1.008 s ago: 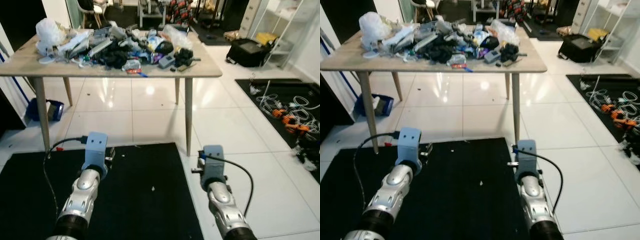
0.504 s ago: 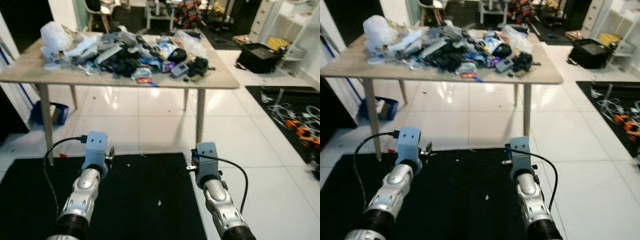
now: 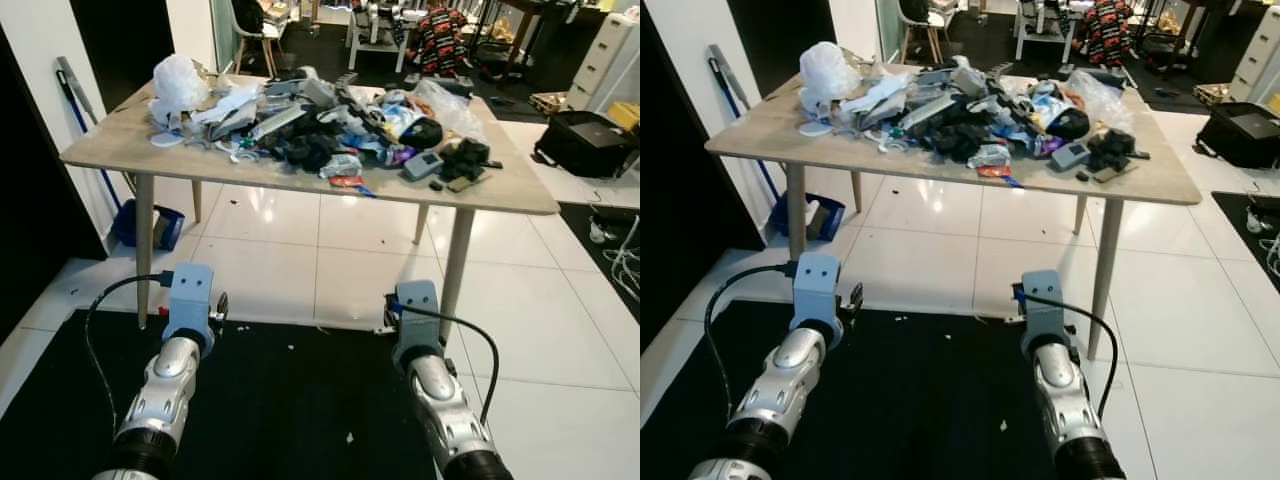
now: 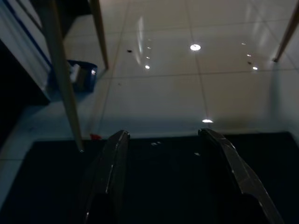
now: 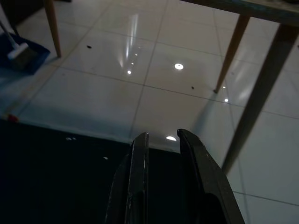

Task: Picking trash to rubbish bin

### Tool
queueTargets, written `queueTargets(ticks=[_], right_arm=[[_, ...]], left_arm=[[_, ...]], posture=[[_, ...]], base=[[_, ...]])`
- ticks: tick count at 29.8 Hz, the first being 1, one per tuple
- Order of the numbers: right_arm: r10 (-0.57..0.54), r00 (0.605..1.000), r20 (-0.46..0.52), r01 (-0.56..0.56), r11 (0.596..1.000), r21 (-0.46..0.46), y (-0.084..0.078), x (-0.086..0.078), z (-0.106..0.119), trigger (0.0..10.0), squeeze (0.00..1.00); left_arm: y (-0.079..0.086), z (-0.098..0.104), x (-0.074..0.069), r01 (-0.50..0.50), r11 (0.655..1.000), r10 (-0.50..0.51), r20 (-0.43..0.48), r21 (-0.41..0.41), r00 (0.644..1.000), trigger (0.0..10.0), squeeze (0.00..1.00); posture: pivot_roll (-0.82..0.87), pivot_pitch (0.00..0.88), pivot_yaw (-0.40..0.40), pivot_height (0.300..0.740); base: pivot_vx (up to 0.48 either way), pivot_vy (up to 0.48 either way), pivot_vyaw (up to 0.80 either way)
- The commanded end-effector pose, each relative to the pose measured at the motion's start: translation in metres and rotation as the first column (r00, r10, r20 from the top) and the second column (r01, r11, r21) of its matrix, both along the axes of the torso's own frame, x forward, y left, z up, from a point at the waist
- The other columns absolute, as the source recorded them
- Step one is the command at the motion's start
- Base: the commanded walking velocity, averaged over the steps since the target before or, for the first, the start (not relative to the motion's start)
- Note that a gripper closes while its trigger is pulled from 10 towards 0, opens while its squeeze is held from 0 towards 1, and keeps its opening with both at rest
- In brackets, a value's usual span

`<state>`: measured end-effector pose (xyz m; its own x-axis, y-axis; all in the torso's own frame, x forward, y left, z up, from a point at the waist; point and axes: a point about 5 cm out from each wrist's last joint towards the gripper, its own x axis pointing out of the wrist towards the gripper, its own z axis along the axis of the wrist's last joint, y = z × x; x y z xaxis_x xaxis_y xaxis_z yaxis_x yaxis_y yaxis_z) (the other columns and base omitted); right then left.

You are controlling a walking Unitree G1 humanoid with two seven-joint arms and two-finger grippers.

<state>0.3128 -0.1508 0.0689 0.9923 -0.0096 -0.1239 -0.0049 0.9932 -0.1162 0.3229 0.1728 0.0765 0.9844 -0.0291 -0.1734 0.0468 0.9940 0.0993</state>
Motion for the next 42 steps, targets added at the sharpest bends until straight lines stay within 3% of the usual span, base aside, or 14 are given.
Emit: queueTargets(ticks=[1,9,14,25,30,34,42], right_arm=[[-0.019,1.0,-0.003,0.019,1.0,0.013,-0.004,-0.001,-0.001,10.0,0.0],[-0.027,0.999,0.018,0.026,1.0,0.014,-0.007,0.0,0.004,10.0,0.0],[-0.036,0.994,0.105,0.037,0.999,-0.006,-0.008,0.004,0.025,10.0,0.0],[-0.02,0.982,0.186,0.024,0.999,-0.021,-0.006,0.008,0.045,10.0,0.0],[-0.005,0.976,0.22,0.011,1.0,-0.026,-0.003,0.009,0.054,10.0,0.0],[-0.01,0.976,0.219,0.016,1.0,-0.025,-0.003,0.009,0.054,10.0,0.0],[-0.012,0.978,0.21,0.02,0.999,-0.04,-0.004,0.006,0.052,10.0,0.0]], left_arm=[[-0.003,0.002,0.001,0.015,1.0,-0.015,0.002,0.003,1.0,10.0,0.0],[-0.006,0.012,0.005,0.026,1.0,-0.026,0.036,-0.008,0.999,10.0,0.0],[-0.012,0.024,0.01,0.052,0.998,-0.05,0.077,-0.022,0.996,10.0,0.0],[-0.019,0.038,0.01,0.076,0.996,-0.071,0.123,-0.042,0.99,10.0,0.0],[-0.032,0.054,0.006,0.169,0.982,-0.15,0.192,-0.084,0.97,10.0,0.0],[-0.04,0.055,0.002,0.231,0.97,-0.212,0.205,-0.073,0.956,10.0,0.0],[-0.04,0.057,-0.003,0.285,0.955,-0.263,0.212,-0.078,0.941,10.0,0.0]], posture=[[-0.04,0.051,0.006,0.74],[-0.04,0.055,0.007,0.74],[-0.04,0.057,0.007,0.74],[-0.05,0.062,0.004,0.74],[-0.05,0.06,0.004,0.74],[-0.05,0.059,0.003,0.74],[-0.05,0.059,0.004,0.74]], base=[[0.36,0.0,0.0],[0.363,0.0,-0.74],[0.363,0.0,0.0],[0.363,0.0,0.0],[0.362,0.0,0.0],[0.364,0.0,0.0],[0.362,0.0,0.0]])
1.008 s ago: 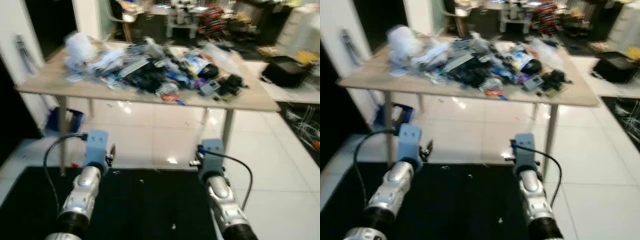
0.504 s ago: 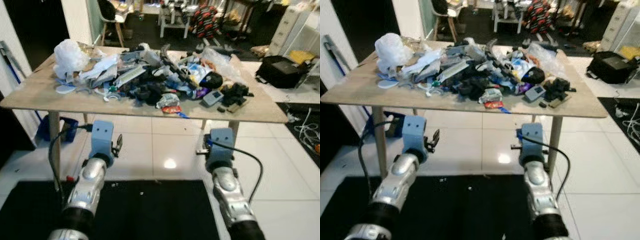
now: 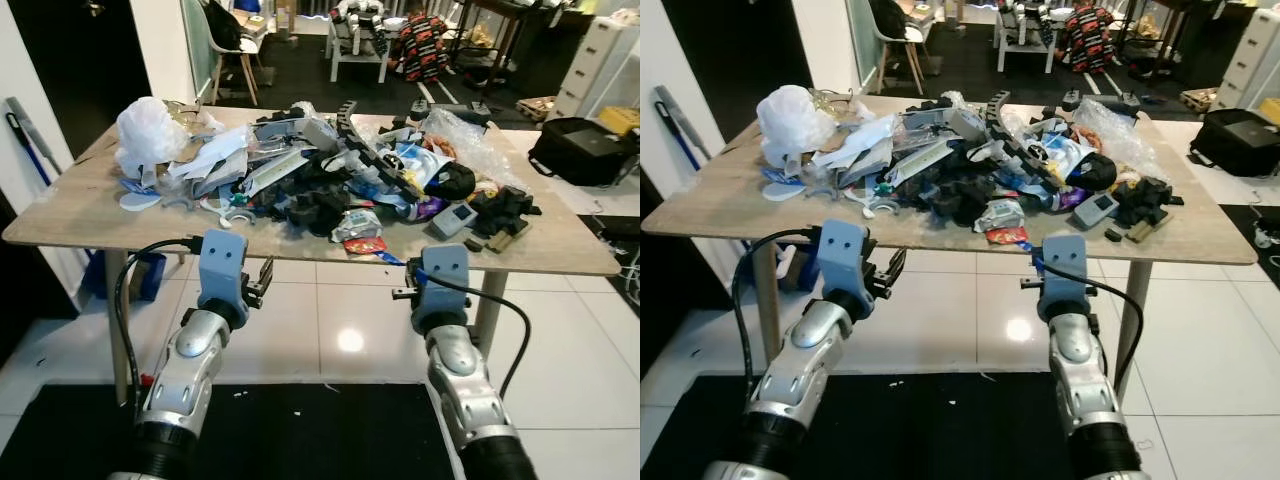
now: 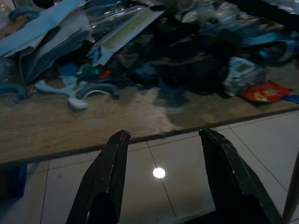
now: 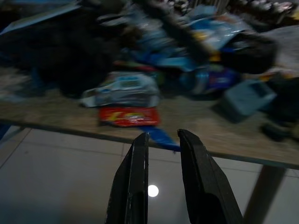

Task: Picking trash to rubbish bin

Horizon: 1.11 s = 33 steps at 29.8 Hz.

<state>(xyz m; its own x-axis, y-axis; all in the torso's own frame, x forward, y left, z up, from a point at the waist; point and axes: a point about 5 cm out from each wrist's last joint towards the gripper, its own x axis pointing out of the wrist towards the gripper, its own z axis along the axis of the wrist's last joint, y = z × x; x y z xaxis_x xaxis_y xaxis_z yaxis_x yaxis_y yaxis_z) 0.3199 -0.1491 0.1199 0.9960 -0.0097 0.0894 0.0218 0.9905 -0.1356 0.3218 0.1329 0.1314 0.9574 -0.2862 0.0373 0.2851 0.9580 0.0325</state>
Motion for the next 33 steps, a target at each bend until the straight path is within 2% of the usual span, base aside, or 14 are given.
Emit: queueTargets(ticks=[1,22,25,33], right_arm=[[-0.019,1.0,-0.002,0.019,1.0,-0.018,-0.0057,-0.001,0.0009,10.0,0.0],[-0.006,1.0,-0.01,0.006,1.0,-0.028,-0.0044,-0.0012,0.0003,10.0,0.0],[-0.005,1.0,-0.012,0.005,1.0,-0.029,-0.0043,-0.0012,0.0001,10.0,0.0],[-0.008,1.0,-0.017,0.007,1.0,-0.026,-0.0045,-0.0021,-0.0008,10.0,0.0]], left_arm=[[-0.0001,0.0028,-0.0025,0.032,0.999,-0.032,0.005,-0.005,0.999,10.0,0.0],[0.0018,0.0016,-0.0054,0.036,0.999,-0.036,-0.007,-0.007,0.999,10.0,0.0],[-0.0017,0.0039,-0.0072,0.071,0.997,-0.071,0.002,-0.042,0.997,10.0,0.0],[-0.0012,0.0035,-0.0069,0.065,0.998,-0.065,0.006,-0.012,0.998,10.0,0.0]], posture=[[-0.05,0.059,0.004,0.74],[-0.05,0.073,0.002,0.74],[-0.05,0.074,0.003,0.74],[-0.05,0.078,0.003,0.74]], base=[[0.364,0.0,0.0],[0.359,0.0,0.0],[0.0,0.0,0.0],[0.0,0.0,0.0]])
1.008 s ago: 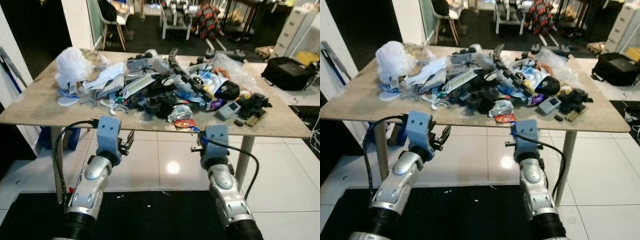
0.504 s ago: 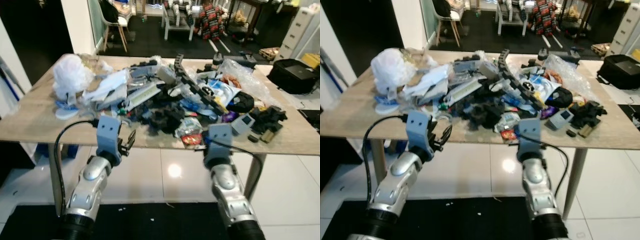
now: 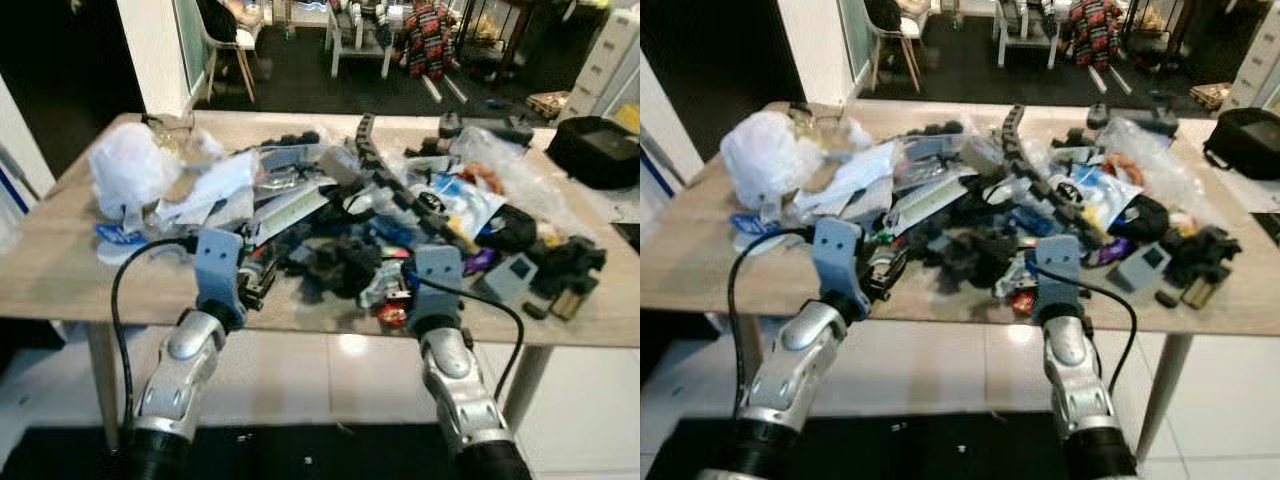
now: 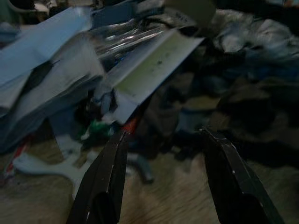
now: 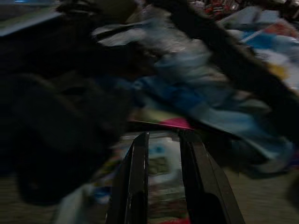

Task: Picking trash to rubbish bin

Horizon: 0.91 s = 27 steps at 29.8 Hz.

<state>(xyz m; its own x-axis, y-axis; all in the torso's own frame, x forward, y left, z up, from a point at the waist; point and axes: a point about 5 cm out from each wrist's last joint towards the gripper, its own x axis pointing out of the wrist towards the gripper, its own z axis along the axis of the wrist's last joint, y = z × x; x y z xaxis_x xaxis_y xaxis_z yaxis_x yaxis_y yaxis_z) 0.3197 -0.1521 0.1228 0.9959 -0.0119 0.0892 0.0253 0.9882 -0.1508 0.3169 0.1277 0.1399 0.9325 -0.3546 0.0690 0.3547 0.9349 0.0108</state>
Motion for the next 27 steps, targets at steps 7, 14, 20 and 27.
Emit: queueTargets(ticks=[7,14,20,27], right_arm=[[-0.005,1.0,-0.021,0.004,1.0,-0.007,-0.0016,-0.0023,-0.0044,10.0,0.0],[-0.004,1.0,-0.022,0.004,1.0,-0.005,-0.0012,-0.0025,-0.0044,10.0,0.0],[-0.004,1.0,-0.024,0.004,1.0,-0.005,-0.0012,-0.0024,-0.0045,10.0,0.0],[-0.004,1.0,-0.025,0.004,1.0,-0.005,-0.0011,-0.0024,-0.0046,10.0,0.0]], left_arm=[[0.0027,-0.0034,-0.003,0.0,1.0,0.001,-0.006,0.016,1.0,10.0,0.0],[0.0022,-0.0024,-0.0035,0.005,1.0,-0.005,-0.002,0.016,1.0,10.0,0.0],[0.0022,-0.0022,-0.0034,0.004,1.0,-0.004,-0.001,0.015,1.0,10.0,0.0],[0.006,-0.0025,-0.001,-0.031,1.0,0.031,-0.014,0.003,0.999,10.0,0.0]], posture=[[-0.05,0.079,0.003,0.74],[-0.05,0.08,0.003,0.74],[-0.05,0.08,0.003,0.74],[-0.05,0.08,0.004,0.74]], base=[[0.0,-0.16,0.0],[0.0,-0.461,0.0],[0.0,-0.466,0.0],[0.0,-0.256,0.0]])
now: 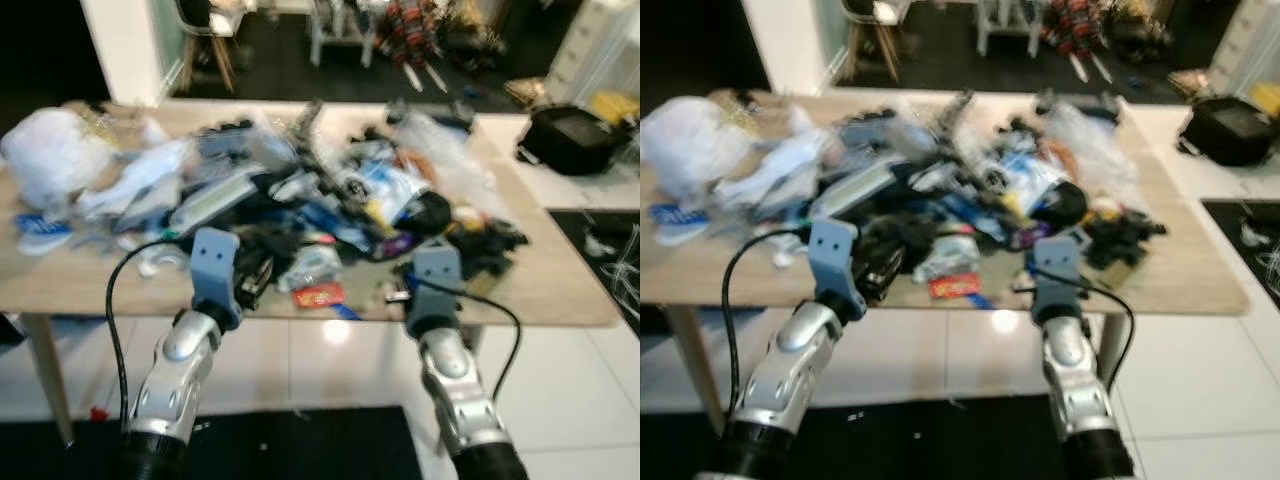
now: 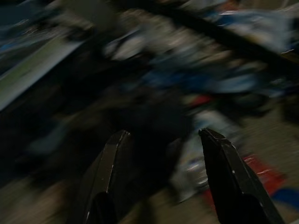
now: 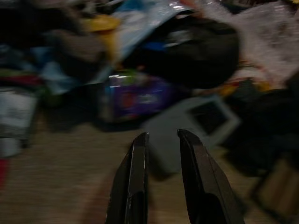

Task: Picking trash to rubbish bin

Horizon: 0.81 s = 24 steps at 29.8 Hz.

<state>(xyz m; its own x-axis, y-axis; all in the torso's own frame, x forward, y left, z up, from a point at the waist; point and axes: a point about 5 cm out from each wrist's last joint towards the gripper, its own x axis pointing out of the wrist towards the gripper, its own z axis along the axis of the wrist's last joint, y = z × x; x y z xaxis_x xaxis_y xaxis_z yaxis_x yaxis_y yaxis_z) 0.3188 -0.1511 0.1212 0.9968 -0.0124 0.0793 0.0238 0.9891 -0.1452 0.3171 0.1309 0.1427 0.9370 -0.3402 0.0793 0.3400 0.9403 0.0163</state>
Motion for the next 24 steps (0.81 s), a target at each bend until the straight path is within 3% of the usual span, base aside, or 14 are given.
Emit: queueTargets(ticks=[1,9,13,17,24], right_arm=[[-0.004,1.0,-0.016,0.004,1.0,-0.01,-0.002,-0.002,-0.003,10.0,0.0],[-0.003,1.0,-0.018,0.003,1.0,-0.009,-0.002,-0.002,-0.003,10.0,0.0],[-0.001,1.0,-0.02,0.001,1.0,-0.009,-0.001,-0.001,-0.003,10.0,0.0],[0.0,1.0,-0.021,0.0,1.0,-0.01,-0.002,-0.002,-0.004,10.0,0.0],[0.016,1.0,-0.02,-0.016,1.0,0.002,0.001,-0.003,-0.005,10.0,0.0]], left_arm=[[0.004,-0.005,-0.001,-0.023,1.0,0.023,-0.023,0.002,0.999,10.0,0.0],[0.006,-0.006,0.001,-0.038,0.999,0.038,-0.035,0.0,0.999,10.0,0.0],[0.006,-0.006,0.001,-0.044,0.999,0.044,-0.037,0.001,0.998,10.0,0.0],[0.006,-0.005,0.002,-0.05,0.999,0.05,-0.026,0.002,0.998,10.0,0.0],[0.005,0.008,-0.001,-0.02,0.996,0.024,0.04,-0.084,0.999,10.0,0.0]], posture=[[-0.05,0.08,0.004,0.74],[-0.05,0.08,0.003,0.74],[-0.05,0.08,0.003,0.74],[-0.05,0.078,0.003,0.74],[-0.05,0.065,0.002,0.74]], base=[[0.0,0.0,0.0],[0.0,0.0,0.0],[0.0,0.476,0.0],[0.0,0.0,0.0],[0.0,0.0,0.0]])
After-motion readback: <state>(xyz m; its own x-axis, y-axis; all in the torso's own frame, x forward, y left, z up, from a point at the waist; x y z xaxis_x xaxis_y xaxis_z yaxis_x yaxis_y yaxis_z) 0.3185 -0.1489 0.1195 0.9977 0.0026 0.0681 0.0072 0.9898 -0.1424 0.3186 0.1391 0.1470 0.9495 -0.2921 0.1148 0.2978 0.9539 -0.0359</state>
